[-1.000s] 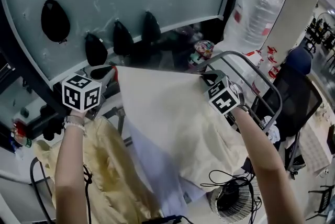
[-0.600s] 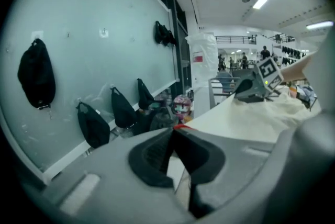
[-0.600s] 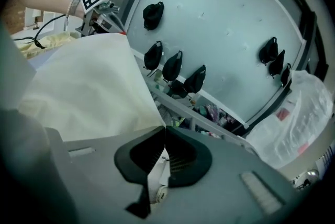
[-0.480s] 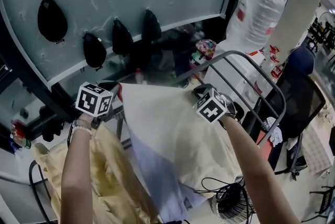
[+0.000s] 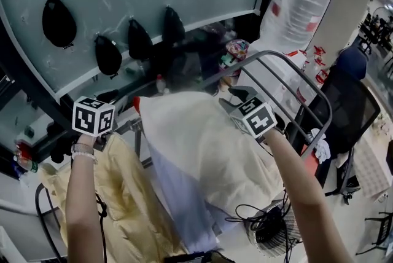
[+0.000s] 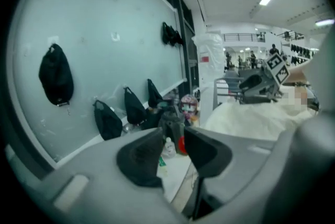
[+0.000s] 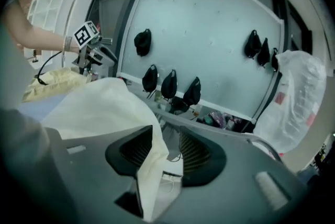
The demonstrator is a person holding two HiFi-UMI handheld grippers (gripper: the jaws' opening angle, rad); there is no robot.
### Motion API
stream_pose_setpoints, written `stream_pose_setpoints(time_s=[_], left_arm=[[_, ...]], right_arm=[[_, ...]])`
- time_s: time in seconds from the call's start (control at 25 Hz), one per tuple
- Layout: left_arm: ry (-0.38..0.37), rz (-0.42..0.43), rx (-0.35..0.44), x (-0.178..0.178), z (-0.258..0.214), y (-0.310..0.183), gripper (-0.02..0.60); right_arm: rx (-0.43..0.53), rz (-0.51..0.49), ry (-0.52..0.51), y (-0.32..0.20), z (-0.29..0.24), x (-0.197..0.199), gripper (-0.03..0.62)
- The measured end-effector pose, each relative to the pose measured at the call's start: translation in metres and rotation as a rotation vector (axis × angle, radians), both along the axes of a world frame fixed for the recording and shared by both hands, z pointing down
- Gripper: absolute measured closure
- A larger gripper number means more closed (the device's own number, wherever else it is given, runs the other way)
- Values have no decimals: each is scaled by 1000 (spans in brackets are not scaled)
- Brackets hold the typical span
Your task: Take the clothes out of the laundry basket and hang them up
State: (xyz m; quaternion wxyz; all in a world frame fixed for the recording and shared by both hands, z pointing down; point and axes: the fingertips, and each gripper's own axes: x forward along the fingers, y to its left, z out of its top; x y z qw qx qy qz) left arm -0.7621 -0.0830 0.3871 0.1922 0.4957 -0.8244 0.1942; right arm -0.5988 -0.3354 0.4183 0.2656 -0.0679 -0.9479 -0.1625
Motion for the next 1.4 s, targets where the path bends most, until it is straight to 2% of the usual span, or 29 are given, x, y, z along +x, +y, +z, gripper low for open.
stream_pose_setpoints(time_s=[0.04, 0.08, 0.12, 0.2, 0.36, 0.48, 0.76, 1.08, 1.4], left_arm=[[-31, -21, 53, 4, -17, 1, 487], [-59, -37, 105, 10, -34, 2, 548], [-83, -48, 153, 19, -51, 3, 575], [-124, -49, 228, 39, -79, 6, 588], [-196, -49, 342, 87, -130, 18, 589], [-242, -55, 399, 128, -157, 32, 589], [-314, -31, 461, 242, -209, 68, 589], [-405, -52, 489, 371, -246, 122, 589], [-497, -37, 432, 475, -246, 153, 589]], right_arm=[[-4, 10, -44, 0, -13, 5, 448], [-4, 18, -86, 1, -26, 10, 497], [-4, 25, -127, 4, -39, 17, 549], [-19, 38, -199, 9, -62, 32, 590], [-52, 48, -307, 23, -106, 65, 591], [-44, 19, -343, 39, -128, 98, 591], [-24, -33, -446, 83, -171, 191, 591], [-12, -81, -539, 134, -197, 297, 591], [-42, -80, -589, 173, -195, 386, 591]])
